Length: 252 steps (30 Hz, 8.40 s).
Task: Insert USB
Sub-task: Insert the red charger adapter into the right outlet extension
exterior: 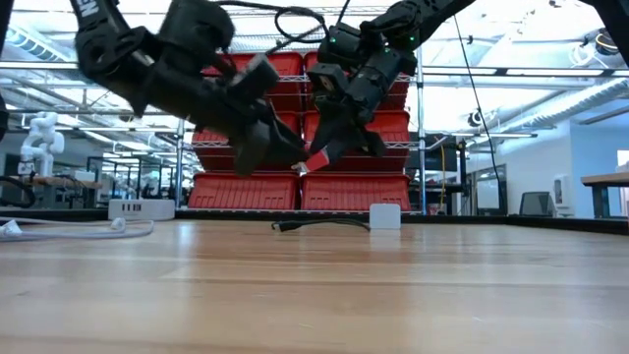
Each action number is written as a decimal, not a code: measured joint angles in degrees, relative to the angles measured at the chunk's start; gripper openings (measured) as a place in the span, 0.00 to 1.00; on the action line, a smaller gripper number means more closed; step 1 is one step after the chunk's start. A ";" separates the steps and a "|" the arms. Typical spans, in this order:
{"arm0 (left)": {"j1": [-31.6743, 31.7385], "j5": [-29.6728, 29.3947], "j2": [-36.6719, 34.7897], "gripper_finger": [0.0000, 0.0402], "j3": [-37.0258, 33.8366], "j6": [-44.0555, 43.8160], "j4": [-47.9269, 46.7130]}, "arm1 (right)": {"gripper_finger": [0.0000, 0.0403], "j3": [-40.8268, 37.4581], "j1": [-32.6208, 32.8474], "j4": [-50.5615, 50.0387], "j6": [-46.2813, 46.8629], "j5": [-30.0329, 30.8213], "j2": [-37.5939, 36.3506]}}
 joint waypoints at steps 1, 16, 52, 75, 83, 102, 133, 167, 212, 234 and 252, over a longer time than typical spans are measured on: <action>-0.01 -1.52 0.00 0.51 0.88 -0.01 -1.53 | 0.29 0.00 0.02 0.33 0.06 0.18 0.00; -0.15 -5.01 0.00 0.61 2.17 -0.17 -2.43 | 0.29 0.00 0.33 2.98 1.07 -2.23 -0.04; 3.05 10.28 0.00 0.37 2.20 -19.62 -1.38 | 0.62 -0.24 3.15 -5.74 -21.42 10.04 -14.38; 17.33 47.45 0.02 0.37 2.15 -33.75 15.22 | 0.36 -43.05 4.87 48.57 -16.40 11.64 -29.59; 18.67 55.22 0.04 0.37 2.13 -35.88 18.23 | 0.34 -42.62 6.27 54.40 -15.67 7.72 -30.38; 18.51 57.08 4.77 0.37 3.00 -39.76 23.08 | 0.57 -39.67 9.09 58.69 -18.03 11.74 -26.60; 18.60 59.40 6.40 0.37 3.92 -42.07 29.69 | 0.54 -37.29 9.08 48.32 -19.17 13.65 -30.20; 18.69 58.22 6.43 0.37 3.70 -43.33 36.50 | 0.26 -40.83 12.81 66.15 -21.31 23.94 -27.36; 21.88 56.52 6.47 0.59 3.64 -45.17 26.50 | 0.01 -40.76 -1.26 39.65 -35.02 23.04 -33.75; 30.32 39.39 0.70 0.34 8.59 -37.99 -16.54 | 0.08 -40.76 -1.42 36.84 -25.11 22.31 -32.77; 41.90 38.38 10.74 0.02 35.32 -10.41 -51.68 | 0.05 -40.79 -1.29 37.78 -24.04 22.28 -32.11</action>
